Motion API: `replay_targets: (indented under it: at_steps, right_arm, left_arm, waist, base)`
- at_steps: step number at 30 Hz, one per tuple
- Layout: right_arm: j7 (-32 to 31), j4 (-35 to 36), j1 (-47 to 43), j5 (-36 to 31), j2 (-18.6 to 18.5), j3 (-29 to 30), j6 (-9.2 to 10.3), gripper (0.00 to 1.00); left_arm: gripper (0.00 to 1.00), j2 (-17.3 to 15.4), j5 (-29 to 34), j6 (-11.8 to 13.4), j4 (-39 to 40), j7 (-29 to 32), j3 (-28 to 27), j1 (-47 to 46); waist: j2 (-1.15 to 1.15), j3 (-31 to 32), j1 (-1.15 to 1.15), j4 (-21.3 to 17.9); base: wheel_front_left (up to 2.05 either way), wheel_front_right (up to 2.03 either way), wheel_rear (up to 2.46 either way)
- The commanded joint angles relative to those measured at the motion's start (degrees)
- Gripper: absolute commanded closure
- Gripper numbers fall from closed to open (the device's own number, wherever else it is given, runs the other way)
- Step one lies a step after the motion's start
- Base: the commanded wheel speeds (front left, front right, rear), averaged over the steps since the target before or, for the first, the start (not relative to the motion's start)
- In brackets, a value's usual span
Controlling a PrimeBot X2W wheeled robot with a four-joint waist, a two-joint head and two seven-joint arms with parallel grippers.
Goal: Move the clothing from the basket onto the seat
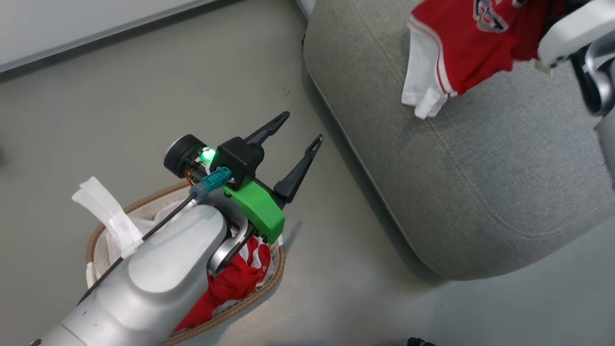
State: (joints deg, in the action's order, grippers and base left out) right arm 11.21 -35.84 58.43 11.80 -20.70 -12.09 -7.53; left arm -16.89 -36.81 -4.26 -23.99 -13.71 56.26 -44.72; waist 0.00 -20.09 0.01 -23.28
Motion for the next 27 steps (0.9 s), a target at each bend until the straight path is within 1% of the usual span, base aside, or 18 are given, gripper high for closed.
replay_targets:
  at_steps: [1, 5, 7, 10, 12, 15, 18, 21, 25, 27]
  right_arm:
    - [-0.54, -0.62, 3.07, 0.07, -1.68, 0.71, 0.08, 1.0]
    - [-2.78, -2.98, 10.71, 1.21, -5.89, 3.8, 0.08, 1.0]
    - [-3.73, -4.14, 13.92, 0.64, -8.42, 5.59, 0.08, 1.0]
    - [-5.3, -5.9, 17.3, -0.81, -11.13, 8.21, 0.07, 1.0]
    - [-5.87, -6.93, 18.71, -1.82, -12.58, 10.3, 0.08, 1.0]
    - [-5.85, -9.02, 19.39, -2.85, -13.61, 13.81, 0.08, 1.0]
    - [-5.0, -11.56, 18.96, -3.78, -13.99, 17.71, 0.08, 1.0]
    - [-3.92, -14.13, 17.67, -5.03, -13.0, 20.45, 0.08, 1.0]
    - [-2.47, -18.21, 15.25, -8.82, -10.78, 21.6, 0.08, 1.0]
    - [-1.48, -20.91, 14.07, -10.09, -8.75, 23.0, 0.08, 1.0]
  left_arm:
    - [0.0, -0.66, 0.68, 0.54, 1.0, 0.04, -0.25, -1.24]
    - [0.0, -1.71, 1.95, 1.73, 4.56, 0.65, -0.17, -2.65]
    - [0.0, -2.06, 2.71, 2.04, 6.4, 1.08, 0.06, -3.34]
    - [0.0, -2.6, 3.84, 2.78, 9.52, 1.95, 0.49, -4.2]
    - [0.0, -3.07, 4.35, 3.24, 11.43, 2.48, 0.69, -4.56]
    - [0.0, -3.29, 4.71, 3.65, 13.73, 3.0, 1.27, -4.23]
    - [0.0, -3.46, 5.25, 3.99, 15.61, 3.96, 1.89, -4.37]
    - [0.0, -4.04, 5.53, 4.36, 16.82, 4.68, 2.01, -4.69]
    - [0.0, -5.35, 5.76, 4.86, 17.64, 6.08, 2.23, -4.61]
    - [0.0, -5.76, 5.85, 4.95, 17.86, 6.44, 2.35, -4.47]
  waist:
    - [0.0, -4.43, -0.01, 3.4]
    - [0.0, -7.87, -0.01, 5.99]
    - [0.0, -9.5, -0.01, 7.35]
    - [0.0, -12.04, -0.01, 9.13]
    - [0.0, -13.53, -0.01, 10.04]
    - [0.0, -14.7, -0.01, 11.29]
    - [0.0, -16.17, -0.01, 12.41]
    - [0.0, -17.47, -0.01, 12.82]
    - [0.0, -18.72, -0.01, 12.59]
    - [0.0, -19.06, -0.01, 12.45]
  base:
    - [0.0, 0.0, 0.0]
    - [0.0, 0.0, 0.0]
    - [0.0, 0.0, 0.0]
    - [0.0, 0.0, 0.0]
    - [0.0, 0.0, 0.0]
    - [0.0, 0.0, 0.0]
    - [0.0, 0.0, 0.0]
    - [0.0, 0.0, 0.0]
    - [0.0, 0.0, 0.0]
    - [0.0, 0.0, 0.0]
